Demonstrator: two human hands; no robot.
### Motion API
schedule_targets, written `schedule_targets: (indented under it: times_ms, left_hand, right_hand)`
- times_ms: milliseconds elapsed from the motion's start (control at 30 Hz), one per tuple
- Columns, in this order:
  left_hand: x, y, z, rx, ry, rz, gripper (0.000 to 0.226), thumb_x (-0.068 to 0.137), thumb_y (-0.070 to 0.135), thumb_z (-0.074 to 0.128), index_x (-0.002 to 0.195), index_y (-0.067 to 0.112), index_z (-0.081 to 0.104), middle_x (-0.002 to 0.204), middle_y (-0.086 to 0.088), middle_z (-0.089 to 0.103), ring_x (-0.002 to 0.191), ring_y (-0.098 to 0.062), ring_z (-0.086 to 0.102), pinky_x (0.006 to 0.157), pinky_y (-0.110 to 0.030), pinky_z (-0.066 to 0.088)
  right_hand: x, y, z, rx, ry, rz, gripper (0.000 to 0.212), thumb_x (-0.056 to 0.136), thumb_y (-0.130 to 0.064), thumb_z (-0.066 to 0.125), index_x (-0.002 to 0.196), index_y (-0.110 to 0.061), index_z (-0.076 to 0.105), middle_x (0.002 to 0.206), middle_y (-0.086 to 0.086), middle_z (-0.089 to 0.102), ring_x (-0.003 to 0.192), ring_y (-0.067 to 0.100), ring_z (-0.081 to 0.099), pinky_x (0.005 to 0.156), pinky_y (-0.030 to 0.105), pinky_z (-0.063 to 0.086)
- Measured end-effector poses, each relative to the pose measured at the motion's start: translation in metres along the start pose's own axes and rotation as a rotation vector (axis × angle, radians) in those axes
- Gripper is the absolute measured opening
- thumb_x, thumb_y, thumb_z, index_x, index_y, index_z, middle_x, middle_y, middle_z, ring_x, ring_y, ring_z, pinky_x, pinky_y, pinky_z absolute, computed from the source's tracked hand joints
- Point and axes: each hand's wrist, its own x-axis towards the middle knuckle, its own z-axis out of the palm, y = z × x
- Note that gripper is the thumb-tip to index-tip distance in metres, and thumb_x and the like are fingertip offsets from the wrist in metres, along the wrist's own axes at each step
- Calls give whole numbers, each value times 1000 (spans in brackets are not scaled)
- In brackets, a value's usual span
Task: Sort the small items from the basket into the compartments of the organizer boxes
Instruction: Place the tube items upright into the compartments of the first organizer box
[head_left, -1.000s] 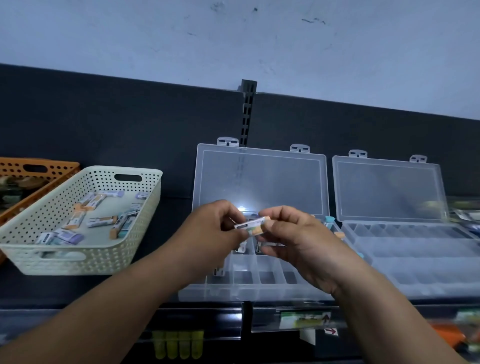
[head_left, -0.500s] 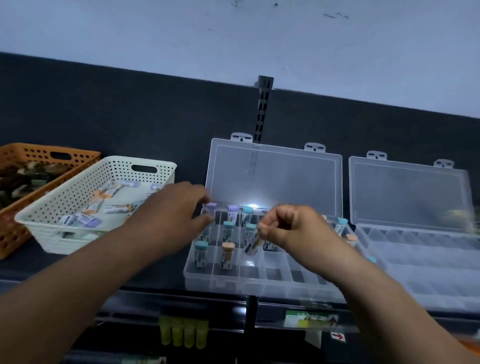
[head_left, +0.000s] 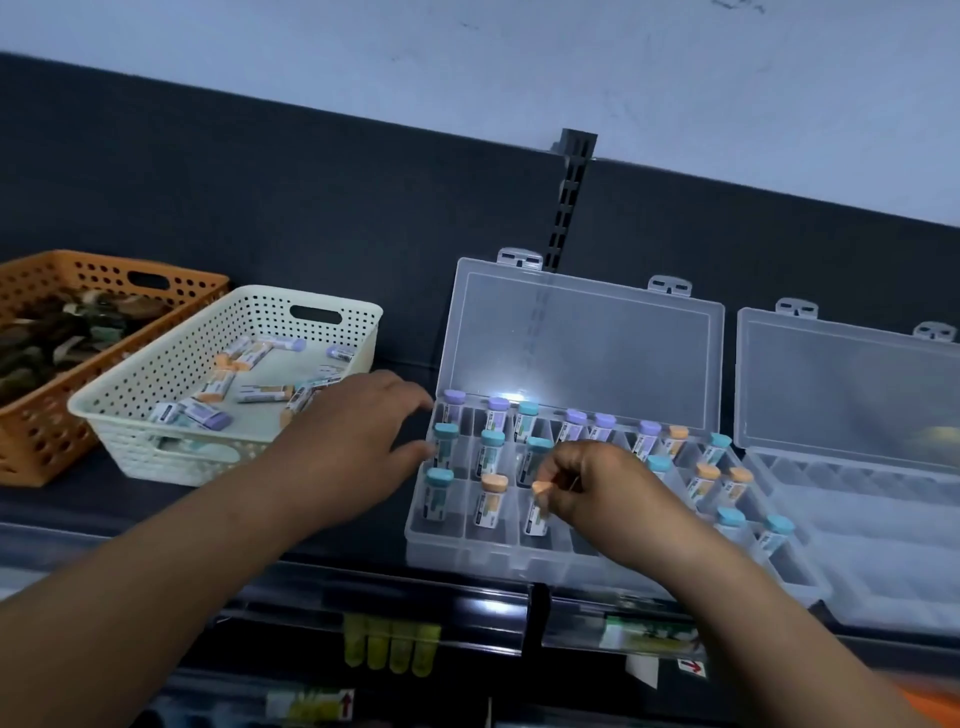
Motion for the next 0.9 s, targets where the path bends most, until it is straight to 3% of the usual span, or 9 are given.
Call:
schedule_targets:
  times_ms: [133, 200, 267, 400, 700, 900]
  left_hand:
    - [3, 4, 2, -35, -1, 65, 41, 89, 44, 57, 127, 29, 50, 124, 9, 51, 114, -10, 45, 93, -24, 35]
    - [5, 3, 3, -42, -3, 78, 40, 89, 44, 58, 126, 30, 51, 123, 10, 52, 112, -10, 46, 92, -25, 36]
    - [6, 1, 1, -48, 3, 88, 40, 89, 46, 57, 125, 30, 51, 123, 10, 52, 112, -9, 46, 92, -25, 37]
    - [4, -10, -10, -41, 18, 77, 42, 89, 48, 57, 127, 31, 50, 125, 12, 50, 117, -9, 45, 95, -25, 37]
    - [-15, -96, -58, 53, 82, -150, 45, 87, 45, 61, 127, 26, 52, 129, 5, 52, 119, -15, 46, 97, -31, 37]
    - [-31, -160, -72, 52, 53, -341, 46, 89, 40, 61, 131, 22, 51, 132, -1, 50, 120, -20, 47, 96, -34, 41]
  right_hand:
    - [-2, -1, -2, -25, -7, 22, 15, 87, -21, 68, 80, -30, 58, 80, -9, 62, 75, 10, 59, 67, 24, 46]
    - [-4, -6, -6, -77, 2, 32, 12, 87, -26, 68, 95, -30, 60, 88, -10, 59, 82, 12, 58, 69, 24, 45]
    - [-4, -15, -10, -127, 36, 28, 23, 86, -32, 69, 108, -29, 62, 95, -10, 56, 88, 12, 56, 74, 24, 43]
    - [2, -46, -18, -137, 104, -53, 24, 88, -37, 66, 109, -26, 61, 106, -7, 57, 92, 13, 55, 80, 27, 45]
    - [69, -144, 17, -174, 27, -365, 28, 85, -34, 68, 111, -24, 63, 103, -4, 55, 95, 17, 57, 84, 31, 48]
    - [122, -204, 60, -218, -156, -410, 46, 86, -36, 68, 129, -23, 55, 131, -1, 50, 110, 18, 56, 94, 31, 46]
